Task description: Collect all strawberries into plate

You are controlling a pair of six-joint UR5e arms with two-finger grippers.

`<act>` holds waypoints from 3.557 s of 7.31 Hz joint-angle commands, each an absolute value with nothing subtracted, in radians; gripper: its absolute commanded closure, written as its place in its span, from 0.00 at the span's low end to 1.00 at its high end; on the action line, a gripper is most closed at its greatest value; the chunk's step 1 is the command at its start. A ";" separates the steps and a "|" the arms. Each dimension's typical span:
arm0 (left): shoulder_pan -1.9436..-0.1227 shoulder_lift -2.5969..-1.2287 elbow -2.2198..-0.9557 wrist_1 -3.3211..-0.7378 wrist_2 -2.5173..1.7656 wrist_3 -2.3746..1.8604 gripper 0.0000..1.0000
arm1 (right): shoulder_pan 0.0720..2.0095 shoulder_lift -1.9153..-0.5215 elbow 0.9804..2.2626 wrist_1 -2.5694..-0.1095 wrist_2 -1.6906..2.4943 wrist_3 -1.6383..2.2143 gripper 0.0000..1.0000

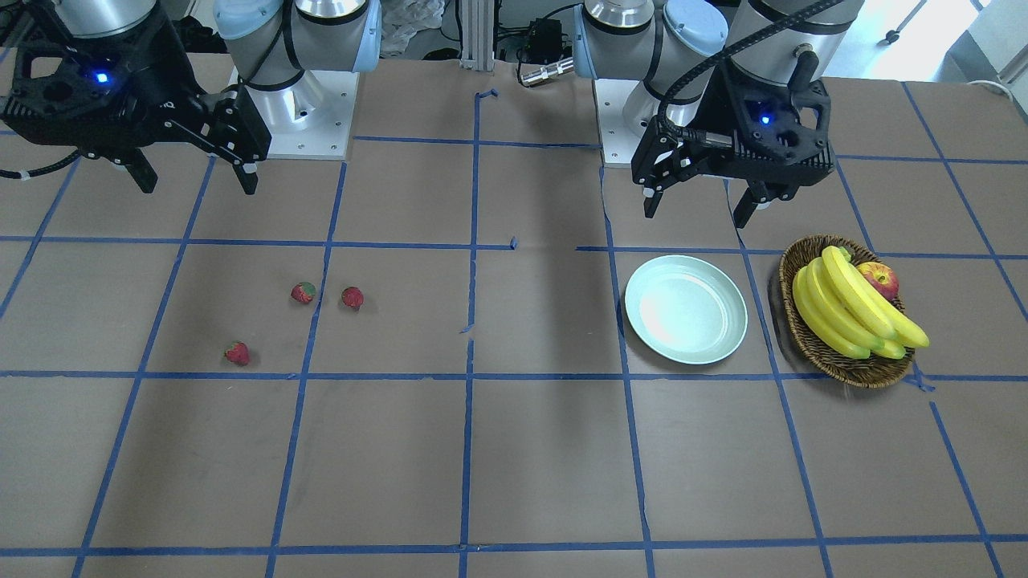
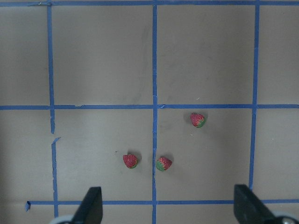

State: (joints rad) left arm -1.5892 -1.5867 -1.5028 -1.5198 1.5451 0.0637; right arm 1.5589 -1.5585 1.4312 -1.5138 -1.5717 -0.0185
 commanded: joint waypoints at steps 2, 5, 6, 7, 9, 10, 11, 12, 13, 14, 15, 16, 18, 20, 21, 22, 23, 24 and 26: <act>-1.589 -1.588 -1.514 -1.520 1.545 0.064 0.00 | 1.559 -1.546 1.442 -1.522 -1.575 -0.020 0.00; -1.589 -1.577 -1.539 -1.514 1.545 0.054 0.00 | 1.516 -1.510 1.575 -1.723 -1.621 -0.025 0.00; -1.589 -1.578 -1.540 -1.516 1.545 0.054 0.00 | 1.482 -1.506 1.703 -1.826 -1.609 -0.085 0.00; -1.591 -1.580 -1.542 -1.517 1.545 0.054 0.00 | 1.424 -1.503 1.832 -1.992 -1.609 -0.197 0.00; -1.591 -1.580 -1.551 -1.517 1.545 0.055 0.00 | 1.355 -1.423 2.024 -2.295 -1.544 -0.310 0.00; -1.591 -1.574 -1.563 -1.513 1.545 0.055 0.00 | 1.355 -1.383 2.080 -2.383 -1.534 -0.311 0.00; -1.592 -1.575 -1.563 -1.511 1.545 0.055 0.00 | 1.353 -1.355 2.085 -2.393 -1.534 -0.314 0.00; -1.592 -1.574 -1.565 -1.511 1.545 0.055 0.00 | 1.354 -1.333 2.076 -2.396 -1.535 -0.314 0.00; -1.592 -1.574 -1.565 -1.511 1.545 0.055 0.00 | 1.353 -1.307 2.083 -2.436 -1.536 -0.322 0.00; -1.592 -1.575 -1.565 -1.511 1.545 0.055 0.00 | 1.353 -1.289 2.085 -2.439 -1.537 -0.322 0.01; -1.592 -1.575 -1.565 -1.511 1.545 0.055 0.00 | 1.353 -1.286 2.085 -2.438 -1.542 -0.324 0.13; -1.592 -1.575 -1.565 -1.511 1.545 0.055 0.00 | 1.353 -1.279 2.085 -2.437 -1.546 -0.324 0.17; -1.592 -1.575 -1.565 -1.513 1.545 0.055 0.00 | 1.353 -1.261 2.085 -2.437 -1.549 -0.324 0.17; -1.592 -1.575 -1.566 -1.512 1.545 0.055 0.00 | 1.353 -1.253 2.083 -2.439 -1.551 -0.325 0.47; -1.592 -1.575 -1.566 -1.511 1.545 0.055 0.00 | 1.353 -1.253 2.079 -2.439 -1.551 -0.324 0.92; -1.592 -1.575 -1.566 -1.511 1.545 0.055 0.00 | 1.353 -1.255 2.083 -2.444 -1.551 -0.324 1.00; -1.592 -1.574 -1.566 -1.511 1.545 0.055 0.00 | 1.353 -1.261 2.077 -2.444 -1.551 -0.312 1.00; -1.592 -1.574 -1.565 -1.509 1.545 0.055 0.00 | 1.362 -1.275 2.057 -2.448 -1.548 -0.299 1.00; -1.592 -1.572 -1.565 -1.509 1.545 0.055 0.00 | 1.513 -1.282 1.988 -2.451 -1.536 -0.020 1.00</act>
